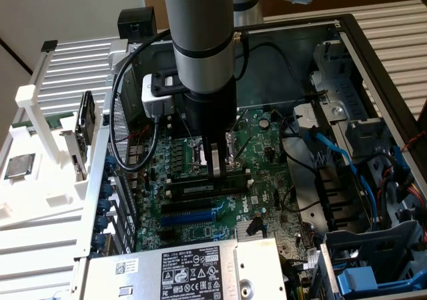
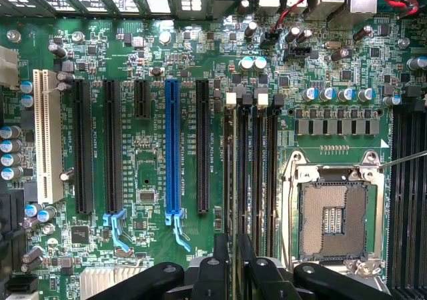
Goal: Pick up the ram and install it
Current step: 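Insert the ram into the slot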
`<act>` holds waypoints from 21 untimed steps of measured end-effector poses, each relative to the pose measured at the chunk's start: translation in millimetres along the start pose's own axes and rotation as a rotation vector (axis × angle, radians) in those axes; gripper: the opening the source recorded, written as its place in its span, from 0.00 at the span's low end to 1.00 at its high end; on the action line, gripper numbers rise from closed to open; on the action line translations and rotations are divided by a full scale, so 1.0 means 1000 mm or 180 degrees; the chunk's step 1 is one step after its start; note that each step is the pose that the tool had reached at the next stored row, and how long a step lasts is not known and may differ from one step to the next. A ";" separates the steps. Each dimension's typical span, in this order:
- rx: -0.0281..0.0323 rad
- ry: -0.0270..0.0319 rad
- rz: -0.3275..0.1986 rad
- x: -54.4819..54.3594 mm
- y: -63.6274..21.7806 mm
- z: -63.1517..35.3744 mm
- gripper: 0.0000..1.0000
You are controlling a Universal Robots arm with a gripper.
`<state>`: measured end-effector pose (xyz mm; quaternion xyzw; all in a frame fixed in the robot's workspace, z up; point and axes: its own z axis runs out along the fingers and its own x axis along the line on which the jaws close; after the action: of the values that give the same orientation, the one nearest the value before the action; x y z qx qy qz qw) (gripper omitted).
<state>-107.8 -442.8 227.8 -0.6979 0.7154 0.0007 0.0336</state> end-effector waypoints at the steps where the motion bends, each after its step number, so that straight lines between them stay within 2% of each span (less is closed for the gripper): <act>1: 0.0000 0.0000 0.0000 0.000 0.0000 0.0000 0.20; 6: 0.0000 0.0000 0.0000 0.000 0.0000 -0.0007 0.20; 15: 0.0000 -0.0003 0.0000 -0.001 -0.0004 -0.0136 0.20; 19: 0.0014 -0.0005 0.0000 -0.001 0.0008 -0.0145 0.20; 21: 0.0014 -0.0004 0.0000 -0.001 0.0009 -0.0146 0.20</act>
<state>-109.4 -442.8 242.3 -0.6979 0.7153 -0.0004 0.0355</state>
